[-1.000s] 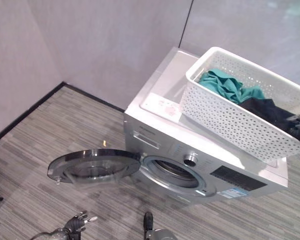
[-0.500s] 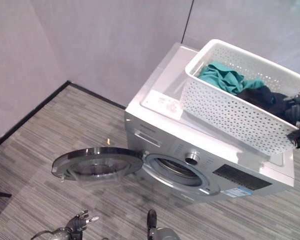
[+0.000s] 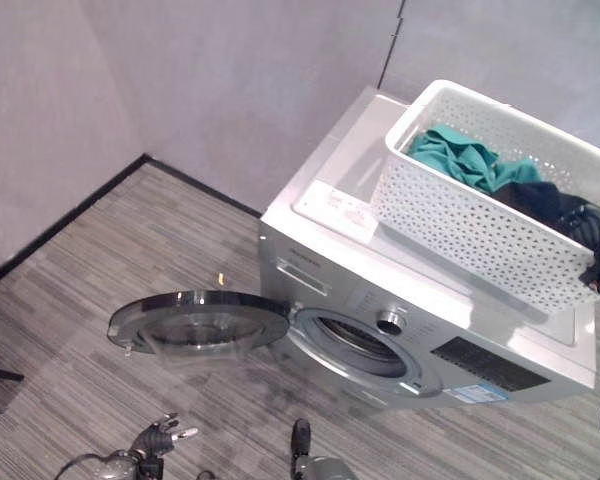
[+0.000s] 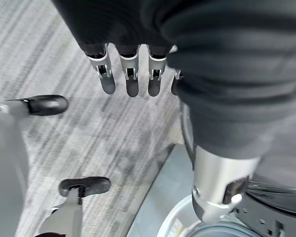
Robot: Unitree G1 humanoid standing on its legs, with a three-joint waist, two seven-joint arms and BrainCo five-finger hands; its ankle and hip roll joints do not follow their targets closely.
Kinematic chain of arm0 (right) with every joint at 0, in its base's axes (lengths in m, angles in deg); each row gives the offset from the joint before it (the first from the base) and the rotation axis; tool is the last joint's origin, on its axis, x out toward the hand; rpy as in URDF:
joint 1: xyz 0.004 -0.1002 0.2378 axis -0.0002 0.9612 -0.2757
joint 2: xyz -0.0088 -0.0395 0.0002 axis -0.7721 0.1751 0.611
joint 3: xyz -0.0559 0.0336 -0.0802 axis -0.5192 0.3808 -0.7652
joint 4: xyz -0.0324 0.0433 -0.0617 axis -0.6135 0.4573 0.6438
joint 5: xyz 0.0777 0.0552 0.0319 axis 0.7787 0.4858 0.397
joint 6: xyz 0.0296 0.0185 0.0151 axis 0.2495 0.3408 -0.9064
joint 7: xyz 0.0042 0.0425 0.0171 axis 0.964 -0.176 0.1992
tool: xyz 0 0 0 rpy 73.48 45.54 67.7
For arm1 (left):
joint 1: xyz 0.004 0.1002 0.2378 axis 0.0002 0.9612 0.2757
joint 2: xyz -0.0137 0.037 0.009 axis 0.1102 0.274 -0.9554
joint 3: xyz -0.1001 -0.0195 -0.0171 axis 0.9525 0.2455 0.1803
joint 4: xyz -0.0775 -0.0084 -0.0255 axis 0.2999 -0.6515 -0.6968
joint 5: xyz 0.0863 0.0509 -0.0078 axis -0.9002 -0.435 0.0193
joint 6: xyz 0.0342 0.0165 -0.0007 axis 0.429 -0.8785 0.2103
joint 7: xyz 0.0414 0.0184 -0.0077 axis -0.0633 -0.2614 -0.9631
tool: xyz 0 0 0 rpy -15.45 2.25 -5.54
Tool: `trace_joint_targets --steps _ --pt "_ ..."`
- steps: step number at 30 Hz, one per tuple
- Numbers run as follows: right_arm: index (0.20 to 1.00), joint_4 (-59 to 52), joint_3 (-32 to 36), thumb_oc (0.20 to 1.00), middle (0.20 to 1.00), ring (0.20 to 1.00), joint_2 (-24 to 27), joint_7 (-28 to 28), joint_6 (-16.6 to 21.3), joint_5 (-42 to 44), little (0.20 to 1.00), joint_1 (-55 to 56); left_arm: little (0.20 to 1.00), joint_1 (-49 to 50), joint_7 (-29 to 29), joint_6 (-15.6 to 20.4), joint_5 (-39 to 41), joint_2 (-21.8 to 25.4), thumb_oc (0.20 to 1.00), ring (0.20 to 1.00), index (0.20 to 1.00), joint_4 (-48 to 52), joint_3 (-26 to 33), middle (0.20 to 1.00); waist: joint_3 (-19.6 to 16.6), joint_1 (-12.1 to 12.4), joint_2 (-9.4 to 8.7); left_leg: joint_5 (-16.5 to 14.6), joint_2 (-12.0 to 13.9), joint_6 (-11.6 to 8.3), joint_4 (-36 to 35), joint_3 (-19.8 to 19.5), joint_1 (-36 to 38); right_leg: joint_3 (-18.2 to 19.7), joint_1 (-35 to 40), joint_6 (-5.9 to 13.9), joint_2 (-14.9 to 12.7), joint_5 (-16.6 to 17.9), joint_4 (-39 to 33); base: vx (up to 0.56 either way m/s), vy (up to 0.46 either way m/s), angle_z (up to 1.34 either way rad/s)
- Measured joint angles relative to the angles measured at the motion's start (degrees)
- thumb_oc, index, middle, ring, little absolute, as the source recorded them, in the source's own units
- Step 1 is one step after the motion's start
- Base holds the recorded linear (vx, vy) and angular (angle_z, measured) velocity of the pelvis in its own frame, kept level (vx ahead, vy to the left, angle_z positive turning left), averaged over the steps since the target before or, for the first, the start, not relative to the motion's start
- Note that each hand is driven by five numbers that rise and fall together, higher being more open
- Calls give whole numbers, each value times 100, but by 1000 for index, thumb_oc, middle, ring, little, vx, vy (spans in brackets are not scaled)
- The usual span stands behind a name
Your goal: Grab the laundry basket,head to the washer,open it,put in the laundry and shut it.
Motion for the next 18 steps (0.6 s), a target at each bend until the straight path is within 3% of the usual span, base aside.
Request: trace_joint_targets --steps 5,8,9,11,12,13,18 --pt "548 204 9 548 548 548 -139 158 -67 -135 548 -62 1000 99 -2 -7 6 85 1000 1000 1000 2 2 1000 9 13 -80 -24 2 -36 117 -85 -230 -14 -151 -27 -3 25 4 -51 -14 3" --pt "438 180 12 438 438 438 -124 195 -99 -135 438 -80 1000 110 -1 -9 50 162 1000 1000 1000 0 -2 1000 49 13 -161 -44 12 -64 237 -105 -412 -19 -296 -46 -3 26 57 -72 -17 0" --pt "360 167 12 360 360 360 -124 195 -102 -135 360 -82 1000 110 -3 -9 78 179 1000 1000 1000 2 2 1000 56 13 -191 -45 12 -65 263 -107 -464 -17 -353 -51 -3 25 85 -47 -5 -3" --pt "285 124 12 285 285 285 -129 196 -113 -132 285 -72 1000 110 -4 -9 106 212 1000 1000 1000 8 -4 1000 75 13 -236 -44 16 -66 279 -107 -513 -11 -418 -81 -3 33 125 -18 1 -1" --pt "285 87 12 285 285 285 -130 195 -133 -129 285 -78 1000 110 -3 -8 107 237 1000 1000 1000 26 -7 1000 83 14 -253 -44 15 -67 296 -104 -547 -5 -461 -83 -6 29 148 0 0 0" --pt "200 32 12 200 200 200 -139 196 -144 -127 200 -75 1000 116 -7 -8 107 256 1000 1000 1000 26 -6 1000 88 11 -263 -44 16 -66 304 -102 -545 -4 -459 -82 -5 26 149 0 0 0" --pt "200 -91 10 200 200 200 -169 214 -166 -115 200 -101 1000 127 -2 -5 110 289 1000 1000 1000 120 -4 1000 87 12 -272 -45 15 -66 310 -67 -552 27 -497 -81 -3 -11 168 -6 5 -4"
